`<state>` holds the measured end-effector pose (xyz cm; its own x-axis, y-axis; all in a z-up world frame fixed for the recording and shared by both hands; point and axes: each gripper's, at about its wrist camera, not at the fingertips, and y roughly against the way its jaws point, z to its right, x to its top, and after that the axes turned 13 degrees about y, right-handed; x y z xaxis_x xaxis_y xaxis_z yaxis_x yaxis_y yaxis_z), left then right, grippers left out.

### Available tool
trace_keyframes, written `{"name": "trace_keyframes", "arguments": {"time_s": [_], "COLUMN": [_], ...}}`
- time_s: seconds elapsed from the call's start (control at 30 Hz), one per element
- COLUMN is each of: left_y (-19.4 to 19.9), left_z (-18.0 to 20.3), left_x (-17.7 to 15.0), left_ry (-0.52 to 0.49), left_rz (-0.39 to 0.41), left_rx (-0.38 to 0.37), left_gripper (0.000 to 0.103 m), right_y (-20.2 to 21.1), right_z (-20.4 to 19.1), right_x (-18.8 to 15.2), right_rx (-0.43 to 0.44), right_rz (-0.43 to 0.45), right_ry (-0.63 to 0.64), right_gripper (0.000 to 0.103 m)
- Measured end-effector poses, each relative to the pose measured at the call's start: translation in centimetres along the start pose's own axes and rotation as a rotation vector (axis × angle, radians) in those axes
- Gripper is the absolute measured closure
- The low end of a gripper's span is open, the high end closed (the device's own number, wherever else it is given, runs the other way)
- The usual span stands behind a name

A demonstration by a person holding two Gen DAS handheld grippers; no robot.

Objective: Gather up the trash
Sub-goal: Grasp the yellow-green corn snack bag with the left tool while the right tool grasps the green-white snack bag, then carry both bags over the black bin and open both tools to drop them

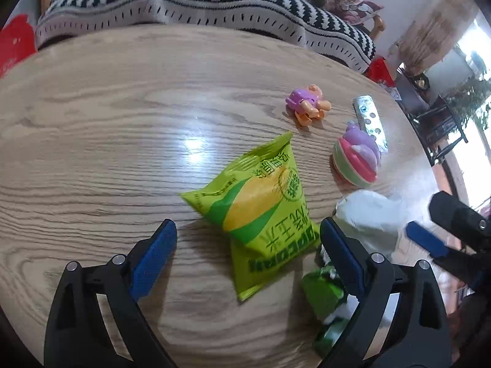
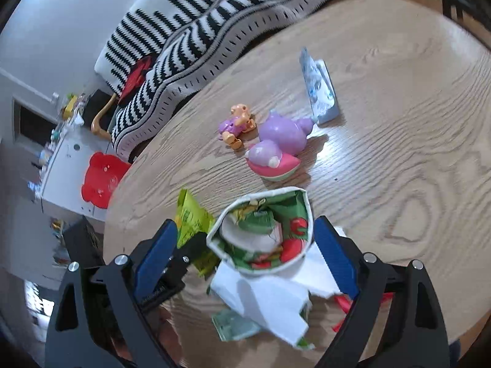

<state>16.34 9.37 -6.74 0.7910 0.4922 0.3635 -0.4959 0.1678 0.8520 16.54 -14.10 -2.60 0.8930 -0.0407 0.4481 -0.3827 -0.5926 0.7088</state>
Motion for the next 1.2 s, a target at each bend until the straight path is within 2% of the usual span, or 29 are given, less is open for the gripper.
{"name": "trace_keyframes", "arguments": {"time_s": [0.1,0.2,0.27,0.3,0.37,0.47,0.67,0.8,0.9,1.07,1.2], "left_y": [-0.6,-0.8,-0.6,-0.5,-0.3,0.4,4.0,7.3,9.6,12.6,14.4], "left_z": [0.5,0.8,1.0,1.0,0.8,0.4,-0.2,-0.2,-0.1,0.1,1.0], "left_x": [0.0,0.0,-0.2,-0.2,-0.3,-0.2,-0.3,-1.7,-3.9,-9.1,-13.3], "left_ry": [-0.033,-0.061,-0.081,-0.092,-0.085,-0.082,-0.103,-0.156,-0.206,-0.298,-0.399], "left_rz": [0.040,0.057,0.066,0.063,0.057,0.063,0.111,0.135,0.129,0.066,0.079], "left_rx": [0.032,0.049,0.048,0.043,0.032,0.039,0.007,-0.019,-0.037,-0.114,-0.140], "left_gripper": [0.011,0.015,0.037,0.044,0.047,0.054,0.055,0.055,0.055,0.055,0.055], "right_y": [-1.0,-2.1,-2.7,-3.0,-2.8,-1.8,1.2,4.1,6.4,10.3,12.6], "right_z": [0.4,0.2,0.4,0.5,0.2,-0.9,-3.3,-4.6,-5.2,-5.5,-5.6], "right_x": [0.0,-0.2,-0.4,-0.6,-0.5,-0.5,-0.9,-2.6,-4.6,-8.6,-12.4], "right_rx": [0.024,0.037,0.040,0.055,0.038,0.033,0.030,0.018,-0.001,-0.037,-0.072], "right_rz": [-0.020,-0.055,-0.071,-0.074,-0.064,-0.026,0.043,0.070,0.081,0.099,0.108], "right_ry": [-0.034,-0.041,-0.050,-0.055,-0.034,0.013,0.098,0.157,0.202,0.262,0.308], "right_gripper": [0.019,0.030,0.046,0.050,0.056,0.057,0.057,0.057,0.057,0.057,0.057]}}
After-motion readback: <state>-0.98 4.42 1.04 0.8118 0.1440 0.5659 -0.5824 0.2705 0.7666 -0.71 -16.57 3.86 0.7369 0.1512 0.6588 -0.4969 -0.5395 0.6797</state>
